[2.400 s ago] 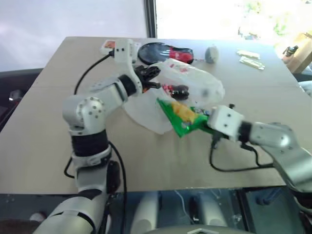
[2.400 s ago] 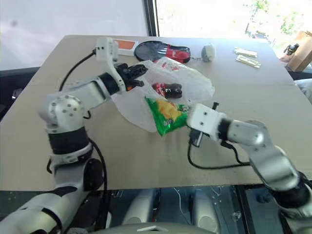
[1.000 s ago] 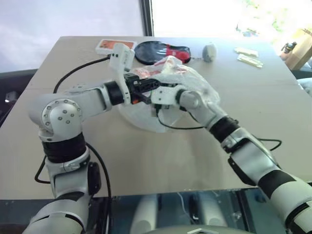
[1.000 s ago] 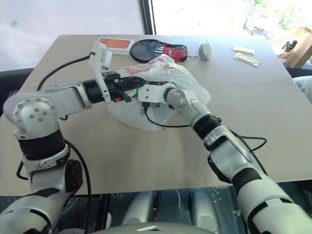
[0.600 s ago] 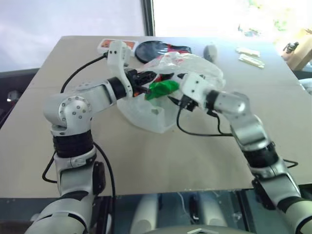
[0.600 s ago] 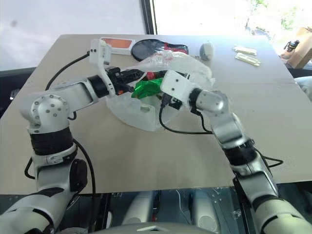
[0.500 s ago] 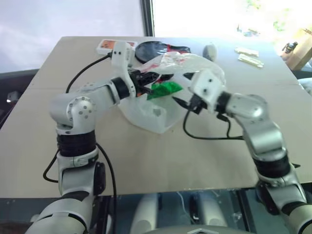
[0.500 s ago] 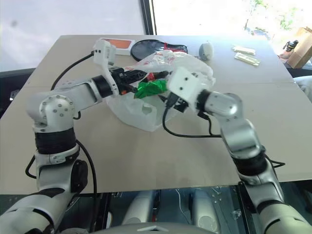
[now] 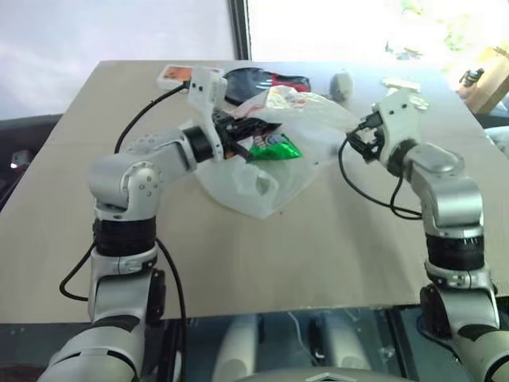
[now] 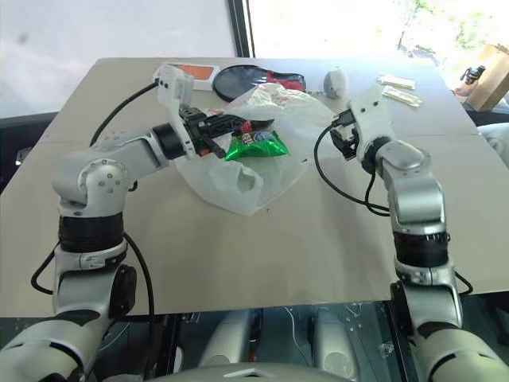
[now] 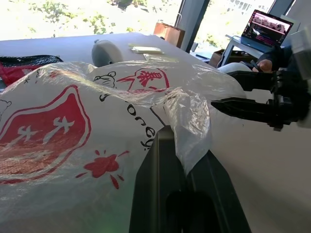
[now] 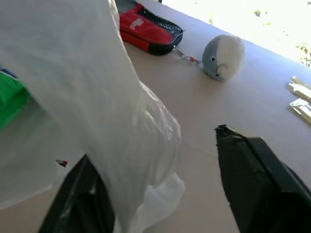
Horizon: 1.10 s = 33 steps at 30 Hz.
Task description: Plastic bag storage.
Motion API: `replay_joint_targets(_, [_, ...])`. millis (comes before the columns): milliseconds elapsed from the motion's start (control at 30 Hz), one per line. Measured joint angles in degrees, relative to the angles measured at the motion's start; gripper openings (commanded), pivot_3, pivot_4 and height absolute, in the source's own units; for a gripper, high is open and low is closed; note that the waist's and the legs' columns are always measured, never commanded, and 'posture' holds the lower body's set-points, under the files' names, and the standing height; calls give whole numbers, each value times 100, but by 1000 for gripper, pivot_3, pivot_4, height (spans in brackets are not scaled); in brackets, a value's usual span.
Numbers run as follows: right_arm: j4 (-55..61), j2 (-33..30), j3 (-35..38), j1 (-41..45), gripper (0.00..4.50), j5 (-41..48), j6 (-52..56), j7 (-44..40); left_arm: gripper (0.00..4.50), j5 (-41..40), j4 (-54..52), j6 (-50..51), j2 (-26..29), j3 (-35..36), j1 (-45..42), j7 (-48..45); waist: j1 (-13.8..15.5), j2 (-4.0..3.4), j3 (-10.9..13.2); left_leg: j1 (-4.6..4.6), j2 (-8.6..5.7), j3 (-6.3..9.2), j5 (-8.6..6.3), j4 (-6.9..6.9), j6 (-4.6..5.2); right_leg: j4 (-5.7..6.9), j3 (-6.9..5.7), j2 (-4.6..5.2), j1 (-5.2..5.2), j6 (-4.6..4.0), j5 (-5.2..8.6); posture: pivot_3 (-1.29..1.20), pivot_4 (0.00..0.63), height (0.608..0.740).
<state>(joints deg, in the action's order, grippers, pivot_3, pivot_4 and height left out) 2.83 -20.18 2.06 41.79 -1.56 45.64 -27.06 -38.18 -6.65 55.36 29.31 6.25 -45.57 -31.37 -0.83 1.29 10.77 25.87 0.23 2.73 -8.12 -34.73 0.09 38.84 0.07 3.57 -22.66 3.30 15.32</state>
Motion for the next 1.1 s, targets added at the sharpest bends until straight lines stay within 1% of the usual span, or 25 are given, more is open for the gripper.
replay_joint_targets(67, [-71, 6, -5, 52, 636, 91, -96, -8, 0, 0, -9, -1, 1, 3, 0, 16, -1, 0, 0, 5, -1, -2, 0, 0, 0, -4, 2, 1, -2, 0, 0, 0, 150, 740])
replay_joint_targets(100, [-70, 4, -4, 82, 144, 142, -122, -7, 0, -9, -18, -1, 1, 8, 6, 22, -4, 0, 0, 5, -1, -3, -1, 1, 1, -6, 2, 1, -3, 1, 0, 0, 150, 740])
replay_joint_targets(133, [-65, 2, -4, 98, 7, 204, -137, -6, 247, -66, -38, 14, -1, 58, 25, 20, -5, 0, 0, 5, 0, -3, -1, 1, 1, -6, 2, 1, -3, 1, 0, 0, 150, 740])
replay_joint_targets(200, [-58, 3, -2, 97, 0, 284, -127, 0, 828, -433, -52, 210, -9, 375, 46, -5, -10, 0, 0, 4, 1, -2, -1, 2, 1, -3, 1, 0, -4, 1, 0, 0, 150, 740])
replay_joint_targets(267, [32, 7, 1, 93, 0, 396, -78, 11, 1724, -1042, -62, 575, 57, 826, 44, -125, -28, -1, 1, 3, 4, -2, -1, 2, 1, 0, 1, -1, -5, 1, 1, 0, 150, 740])
replay_joint_targets(300, [93, 9, 3, 89, 0, 438, -68, 14, 2093, -1286, -63, 739, 165, 976, 47, -199, -44, -1, 1, 2, 5, -1, -1, 2, 1, 1, 1, -2, -6, 1, 1, 0, 150, 740])
replay_joint_targets(333, [239, 24, 10, 76, 0, 527, -22, 33, 2825, -1862, -131, 1201, 629, 1326, 126, -504, -89, -1, 1, -1, 6, 0, -1, 4, 1, 3, -1, -4, -5, 1, 1, 0, 150, 740])
replay_joint_targets(367, [267, 23, 18, 71, 0, 554, 8, 44, 2954, -2009, -180, 1313, 748, 1424, 165, -597, -112, -2, 1, -3, 5, 0, -1, 4, 1, 3, -1, -3, -3, 1, 1, 0, 150, 740])
replay_joint_targets(400, [281, 31, 18, 70, 0, 566, 23, 54, 3477, -2099, -221, 1370, 831, 1453, 209, -671, -116, -2, 1, -4, 5, 1, -1, 4, 1, 2, -1, -3, -2, 1, 1, 0, 150, 740])
replay_joint_targets(433, [369, 70, 3, 49, 0, 643, 62, 69, 3477, -2225, -716, 1431, 1381, 1400, 681, -1076, -154, -1, 1, -3, 6, -3, -2, 8, 1, -1, 5, -2, -3, 0, 0, 0, 150, 740])
replay_joint_targets(500, [473, 21, 36, -55, 0, 691, 163, 120, 3477, -2287, -1652, 1459, 2010, 1159, 1255, -1533, -142, -1, 1, -7, 7, -6, -2, 23, 1, -4, 18, 8, -7, 0, 1, 0, 150, 740])
replay_joint_targets(533, [473, 30, 34, -67, 0, 704, 178, 130, 3477, -2336, -1934, 1458, 2054, 1081, 1288, -1634, -103, -2, 1, -7, 6, -7, -1, 23, 1, -4, 9, 9, -6, -1, 1, 0, 150, 740])
replay_joint_targets(600, [599, 84, -21, -80, 0, 795, 225, 135, 3477, -2653, -2326, 1472, 2037, 1100, 1490, -1500, -76, -3, 0, -16, 12, -6, -1, 22, 0, -1, 10, 9, -1, -1, 1, 0, 150, 740])
replay_joint_targets(633, [651, 88, -38, -86, 0, 825, 246, 136, 3477, -2705, -2432, 1486, 2039, 1106, 1647, -1454, -81, -5, -1, -20, 12, -7, -1, 22, 0, -2, 12, 8, 1, -2, 2, 0, 150, 740])
replay_joint_targets(667, [732, 84, -50, -109, 0, 863, 284, 147, 3477, -2657, -2575, 1491, 2054, 1048, 2030, -1342, -93, -7, -2, -25, 12, -12, -1, 23, 1, 0, 19, 5, 2, -2, 2, 0, 150, 740])
replay_joint_targets(700, [763, 76, -49, -156, 0, 878, 304, 175, 3477, -2420, -2609, 1486, 2017, 804, 2413, -1092, -95, -7, -2, -27, 11, -15, -1, 22, 1, 1, 21, -1, 3, -3, 2, 0, 150, 740])
replay_joint_targets(800, [765, 73, -53, -208, 0, 892, 349, 204, 3477, -2185, -2509, 1482, 1717, 660, 2526, -618, -66, -6, -2, -22, 13, -10, 1, 15, 1, 1, 16, -7, 0, -2, 2, 0, 150, 740])
replay_joint_targets(867, [814, 87, -123, -214, 0, 956, 409, 237, 3477, -1667, -2282, 1292, 1290, 550, 2561, 191, -30, -9, -3, -22, 18, -20, 0, 6, 1, 1, 28, -17, 0, -2, 1, 0, 150, 740])
replay_joint_targets(900, [844, 98, -125, -214, 0, 977, 420, 249, 3477, -1485, -2154, 1192, 1050, 551, 2616, 453, -20, -9, -4, -22, 19, -26, 0, 7, 1, 1, 33, -18, -2, -2, 0, 0, 150, 740])
replay_joint_targets(967, [865, 104, -139, -214, 0, 1002, 436, 266, 3477, -1341, -1979, 1100, 823, 565, 2704, 727, -19, -9, -3, -21, 19, -29, 0, 8, 1, 1, 36, -18, -4, -2, 0, 0, 150, 740])
replay_joint_targets(1033, [867, 120, -173, -216, 0, 1020, 455, 293, 3477, -1192, -1823, 1046, 671, 614, 2752, 988, -15, -8, -3, -20, 20, -29, -1, 8, 1, 2, 36, -18, -7, -3, 0, 0, 150, 740])
replay_joint_targets(1100, [873, 133, -220, -218, 0, 1061, 475, 309, 3477, -974, -1683, 1017, 665, 625, 2758, 1195, -15, -9, -3, -20, 20, -31, -1, 9, 1, 1, 38, -18, -7, -3, 0, 0, 150, 740])
